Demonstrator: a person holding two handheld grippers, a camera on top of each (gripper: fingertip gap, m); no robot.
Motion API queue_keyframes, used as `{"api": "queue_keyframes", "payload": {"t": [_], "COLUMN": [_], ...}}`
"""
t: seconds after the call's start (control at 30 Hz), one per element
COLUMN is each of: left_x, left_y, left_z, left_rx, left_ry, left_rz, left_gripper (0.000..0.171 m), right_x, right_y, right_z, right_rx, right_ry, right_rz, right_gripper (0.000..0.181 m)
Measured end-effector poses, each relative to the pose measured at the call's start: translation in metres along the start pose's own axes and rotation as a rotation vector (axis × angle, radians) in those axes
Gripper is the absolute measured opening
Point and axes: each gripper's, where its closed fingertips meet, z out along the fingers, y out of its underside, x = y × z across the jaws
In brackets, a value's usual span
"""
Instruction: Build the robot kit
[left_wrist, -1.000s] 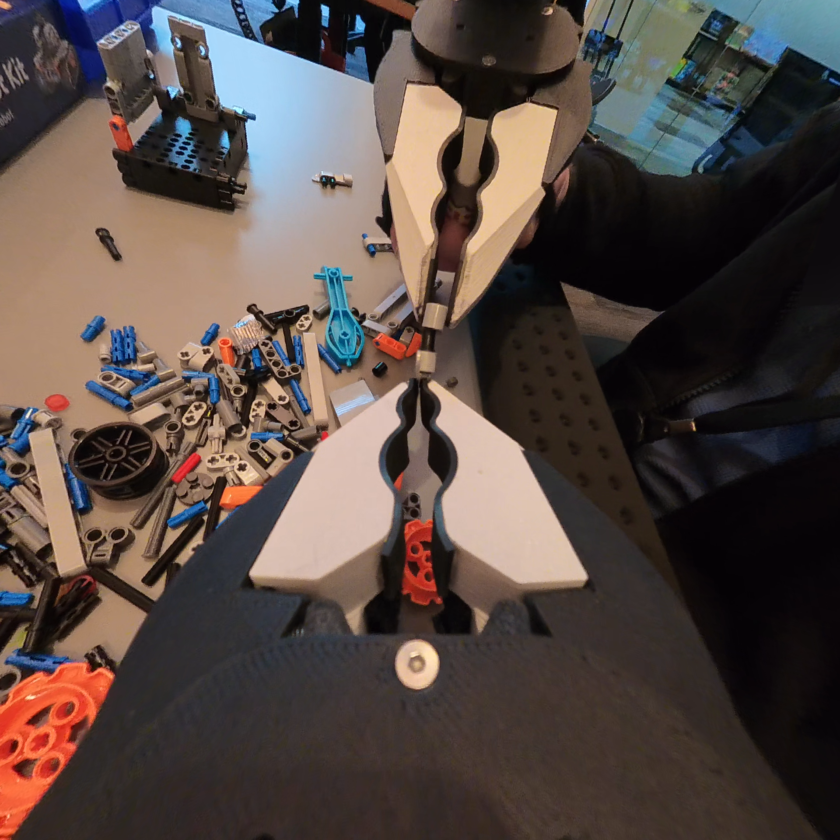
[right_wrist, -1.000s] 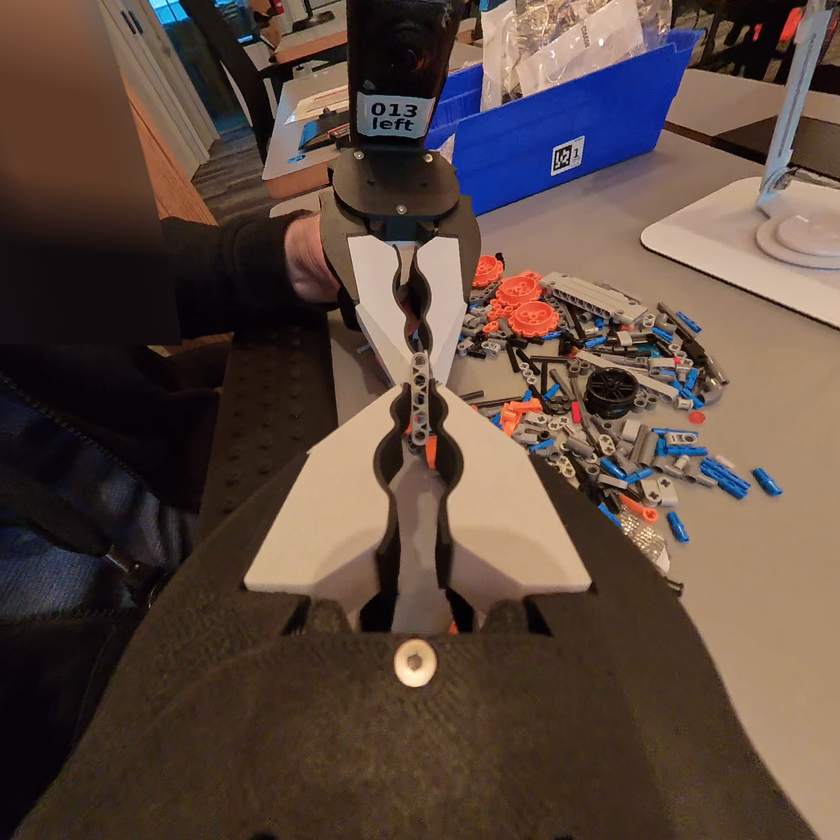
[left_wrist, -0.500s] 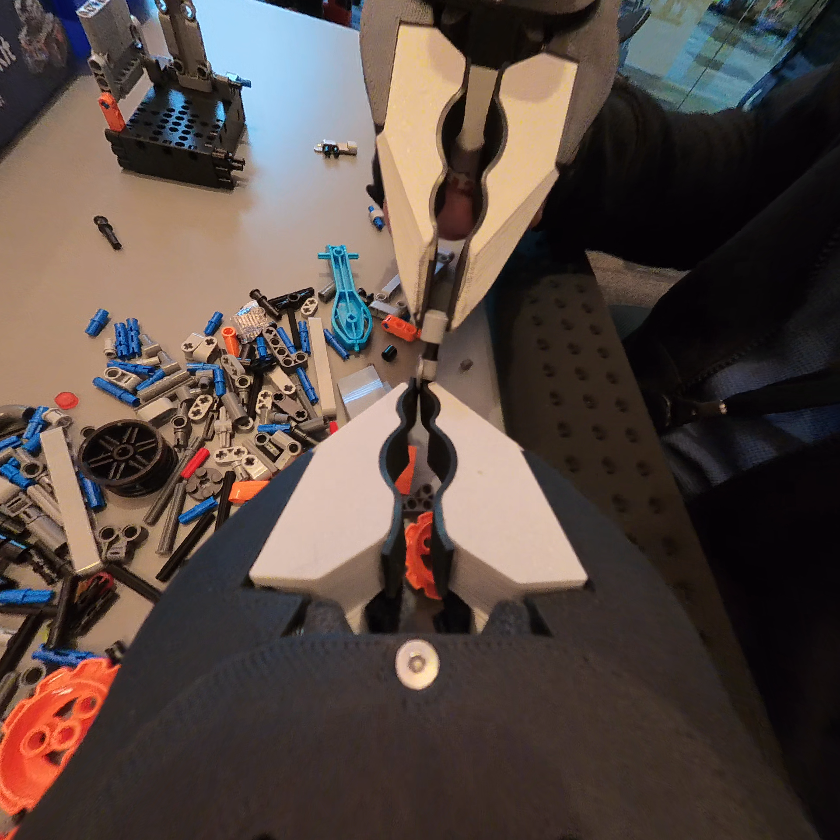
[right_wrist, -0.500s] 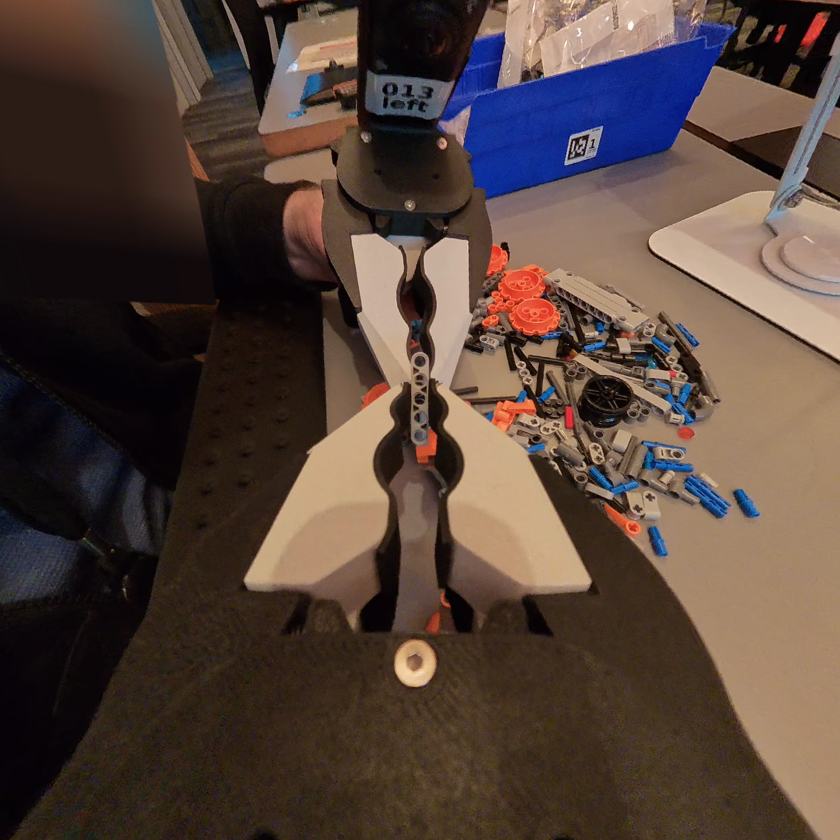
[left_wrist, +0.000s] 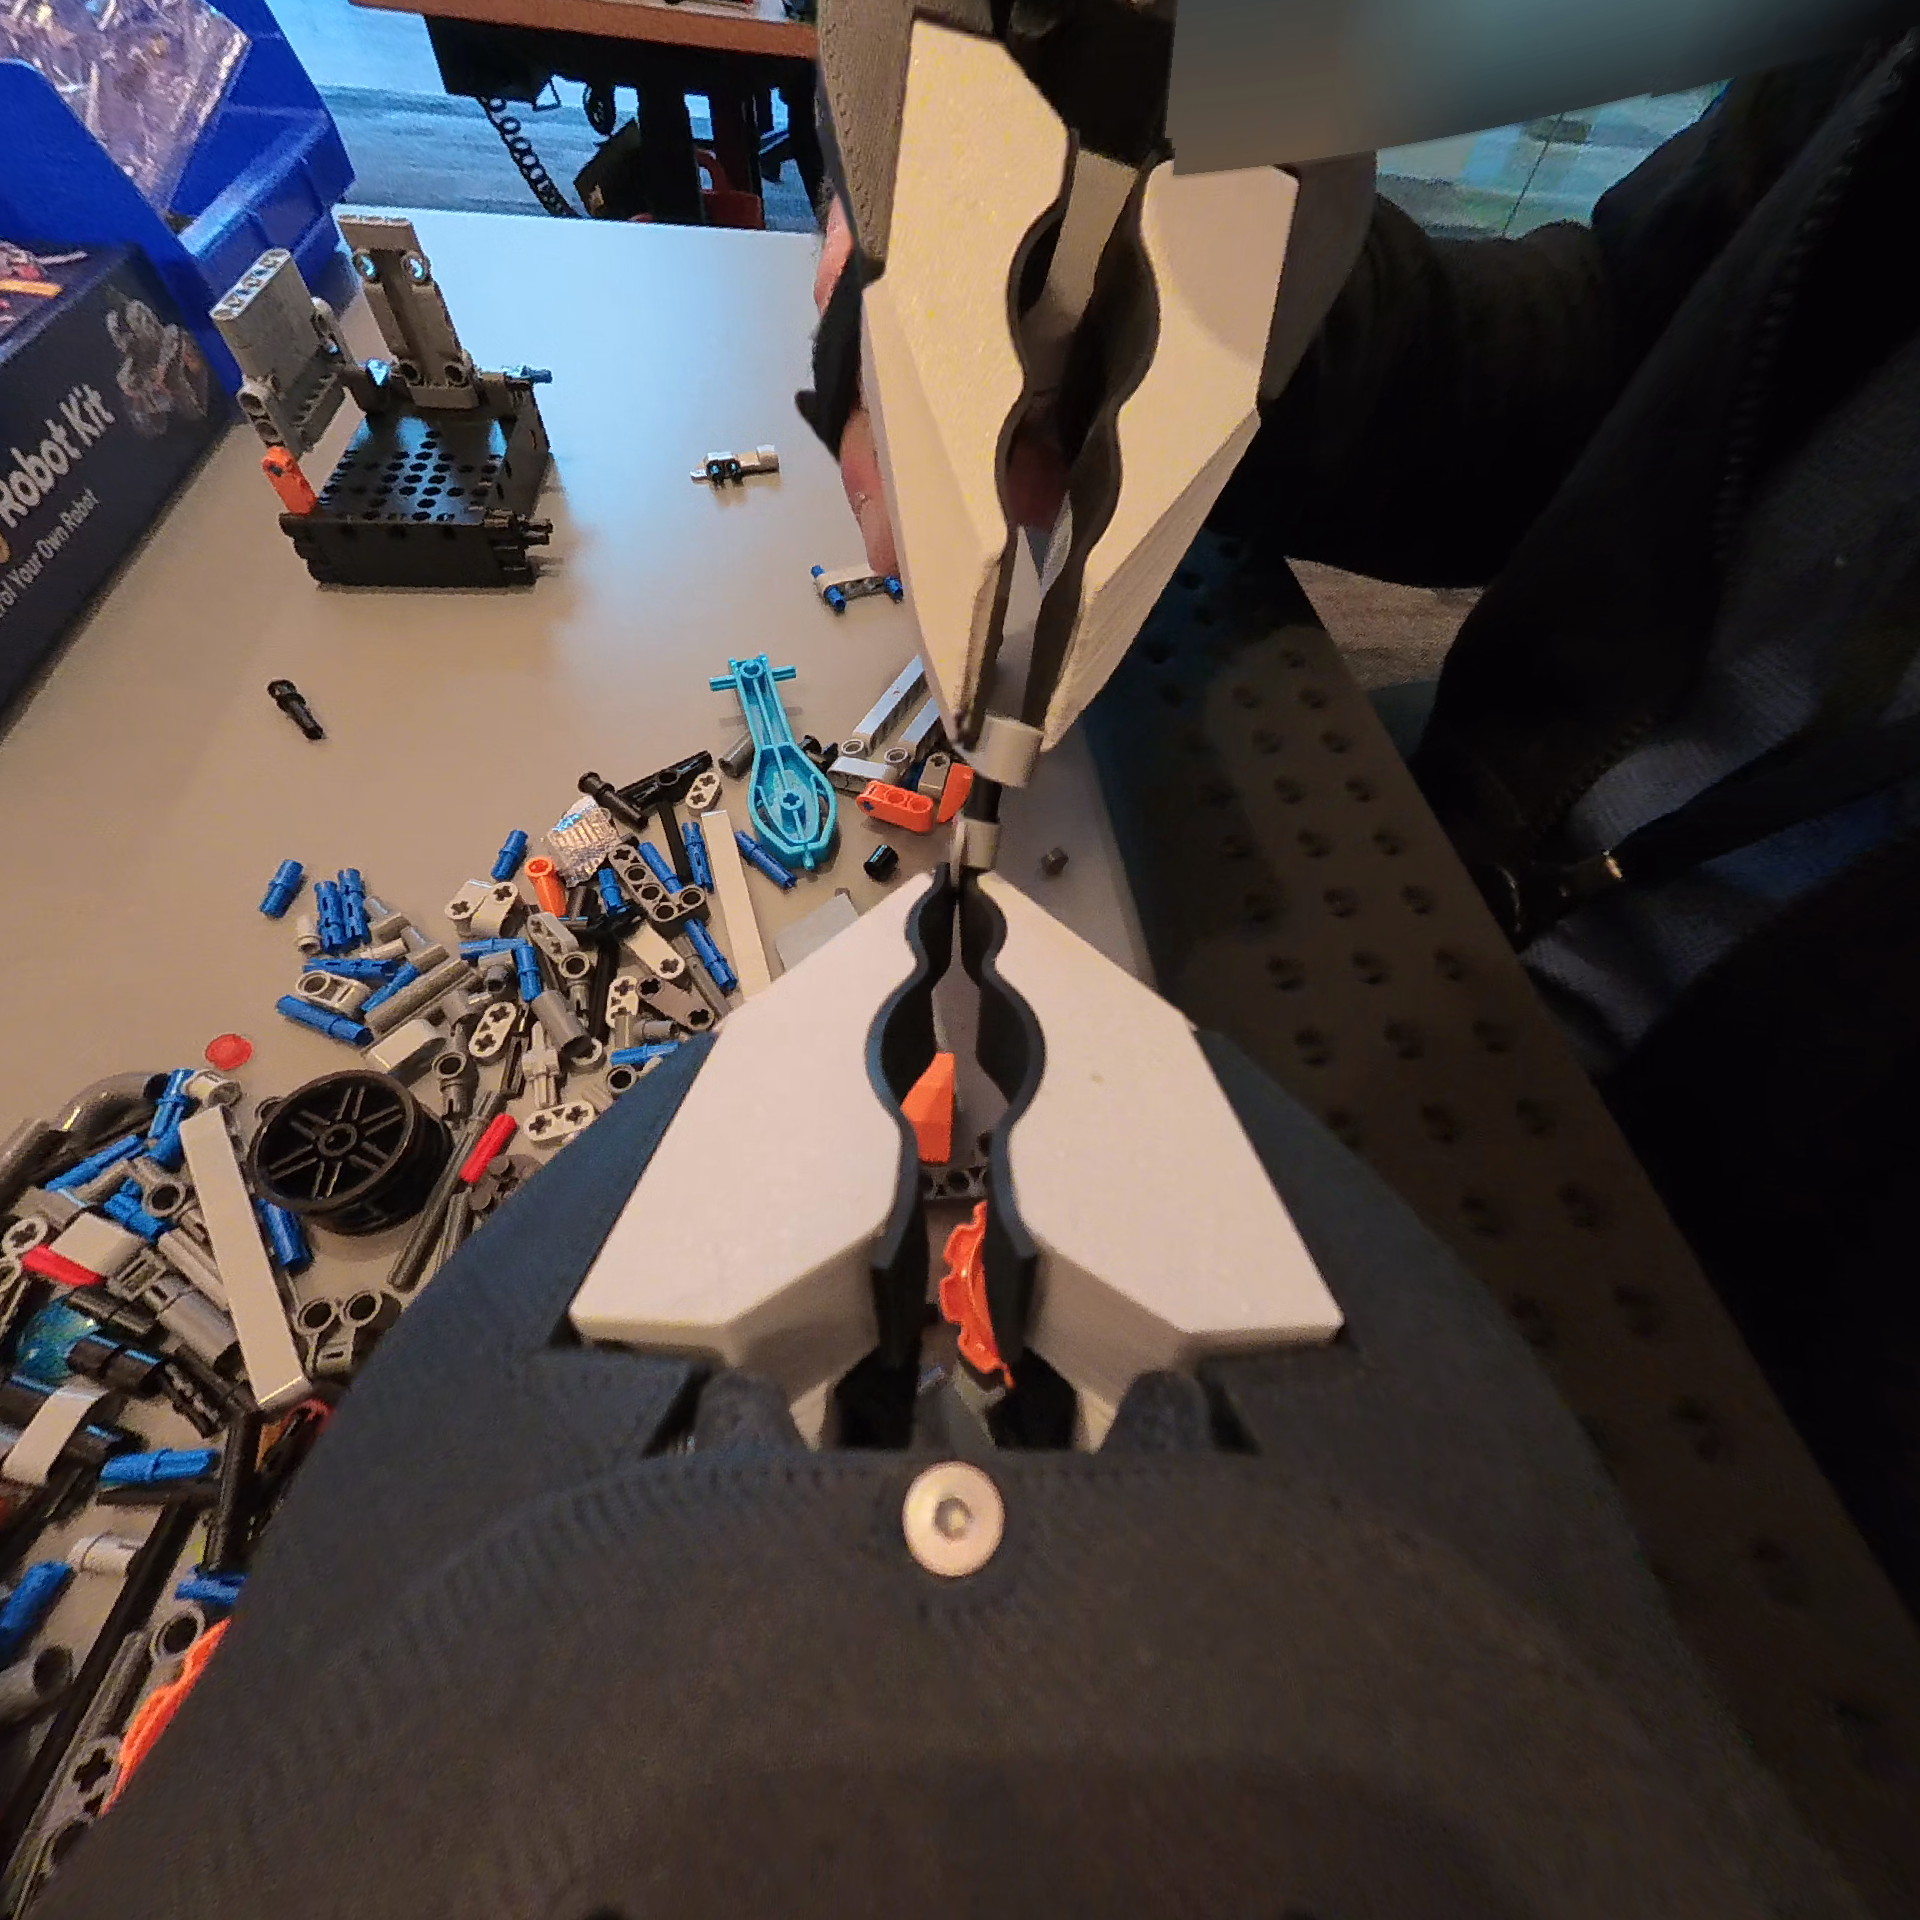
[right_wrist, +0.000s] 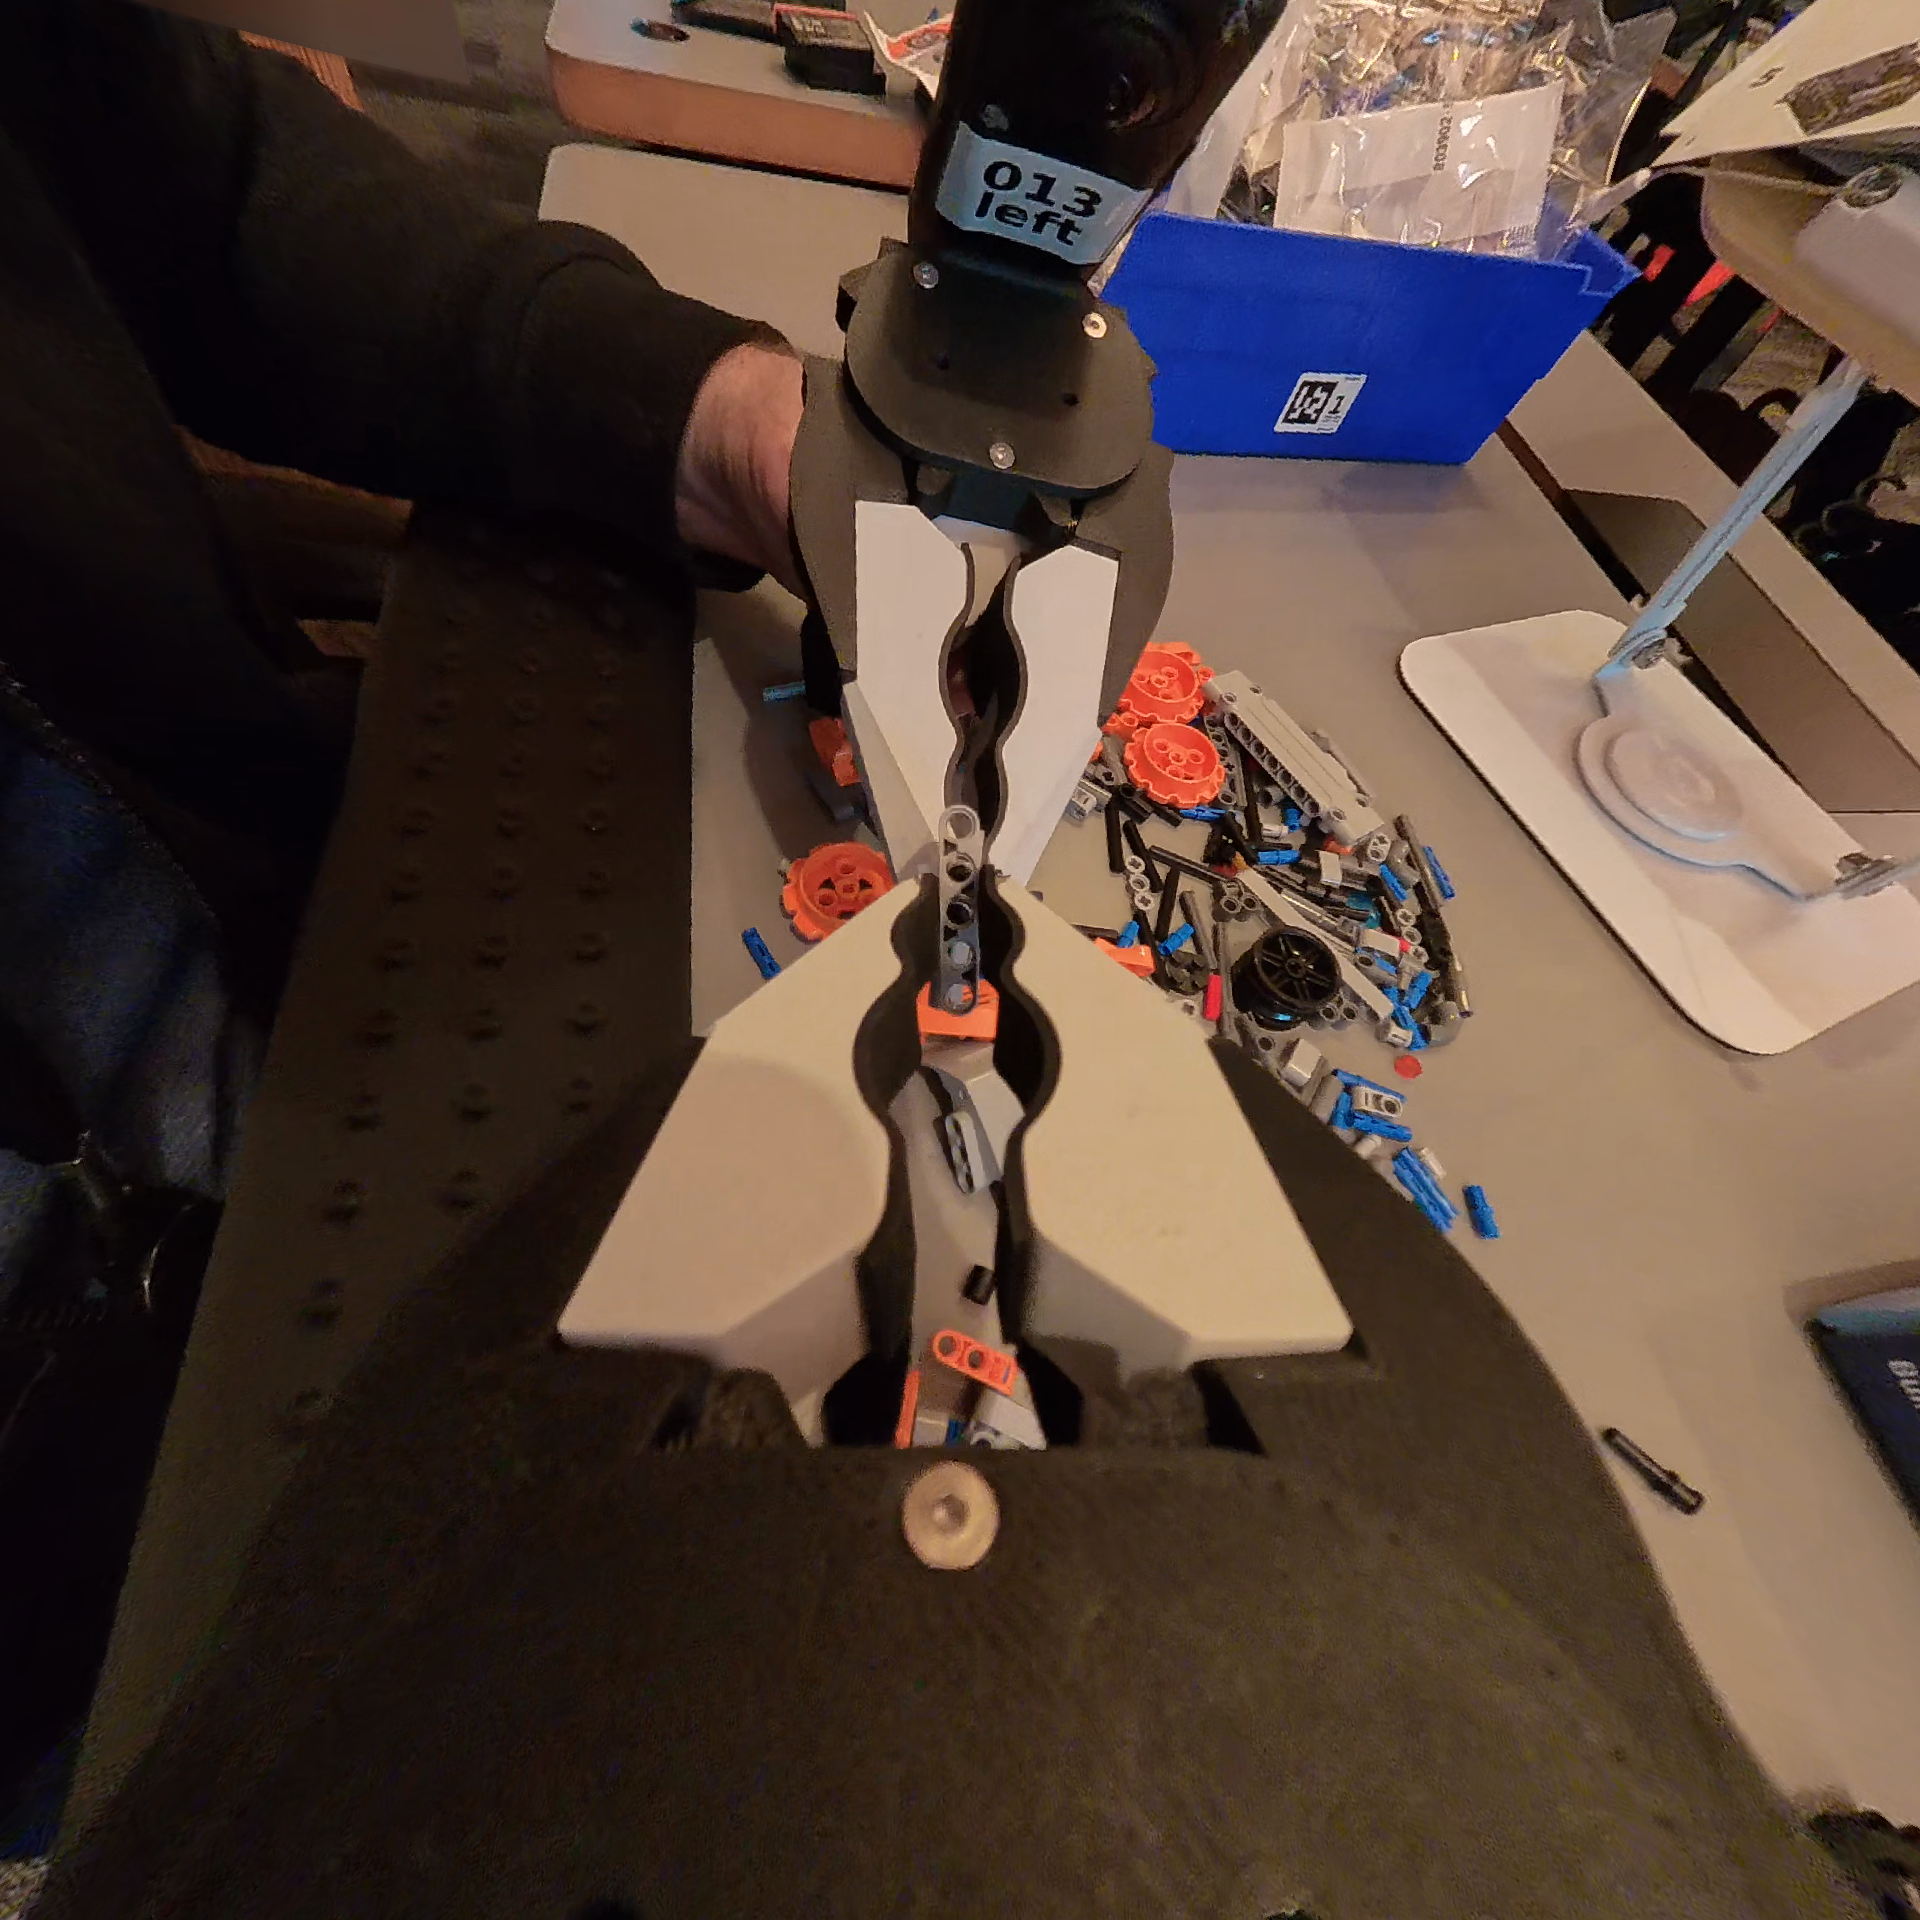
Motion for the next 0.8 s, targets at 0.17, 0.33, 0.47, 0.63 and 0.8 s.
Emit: {"api": "queue_keyframes", "payload": {"t": [0.17,0.33,0.47,0.63,0.8], "left_x": [0.002,-0.001,-0.004,-0.009,-0.011], "left_y": [-0.006,-0.004,-0.002,0.001,0.003], "left_z": [-0.001,0.000,0.000,0.000,0.000], "left_rx": [0.039,0.030,0.021,0.004,-0.010], "left_ry": [0.026,0.012,-0.008,-0.047,-0.076], "left_rz": [-0.020,-0.024,-0.014,-0.002,0.010], "left_gripper": [0.000,0.000,0.000,0.000,0.000], "right_x": [0.002,0.002,0.003,0.006,0.008], "right_y": [-0.002,0.000,0.002,0.005,0.008], "right_z": [-0.004,-0.003,0.000,0.003,0.004], "right_rx": [0.043,0.068,0.055,0.028,0.019], "right_ry": [-0.027,-0.042,-0.015,0.043,0.085], "right_rz": [0.051,0.086,0.073,0.016,-0.014], "right_gripper": [0.005,0.004,0.005,0.005,0.004]}}
